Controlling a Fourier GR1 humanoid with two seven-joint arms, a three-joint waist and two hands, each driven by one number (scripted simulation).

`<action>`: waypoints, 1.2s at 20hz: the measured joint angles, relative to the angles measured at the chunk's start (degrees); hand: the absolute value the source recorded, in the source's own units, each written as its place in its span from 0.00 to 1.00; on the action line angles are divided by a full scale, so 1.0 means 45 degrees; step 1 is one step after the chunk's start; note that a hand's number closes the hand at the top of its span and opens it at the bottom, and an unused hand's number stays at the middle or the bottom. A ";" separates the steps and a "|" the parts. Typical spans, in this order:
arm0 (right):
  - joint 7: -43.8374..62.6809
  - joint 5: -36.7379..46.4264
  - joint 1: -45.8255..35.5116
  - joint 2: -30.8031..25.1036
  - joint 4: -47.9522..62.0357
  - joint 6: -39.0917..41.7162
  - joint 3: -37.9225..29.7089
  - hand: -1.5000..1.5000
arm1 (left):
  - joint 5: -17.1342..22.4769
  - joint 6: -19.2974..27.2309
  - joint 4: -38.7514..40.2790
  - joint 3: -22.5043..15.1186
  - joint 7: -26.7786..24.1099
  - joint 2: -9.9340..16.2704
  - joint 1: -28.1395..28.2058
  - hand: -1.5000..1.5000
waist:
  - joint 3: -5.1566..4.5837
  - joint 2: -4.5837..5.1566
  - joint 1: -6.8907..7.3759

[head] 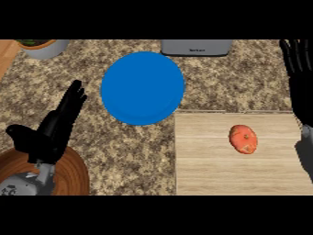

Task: Pick the squash from the tray and place it in the plate

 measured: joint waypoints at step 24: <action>-0.1848 0.5539 0.2407 0.1741 0.1120 -0.1738 0.4615 0.00 | -0.0343 -0.1799 0.0999 0.2240 -0.0914 0.1427 -0.1883 0.50 | 0.0051 0.0088 -0.0192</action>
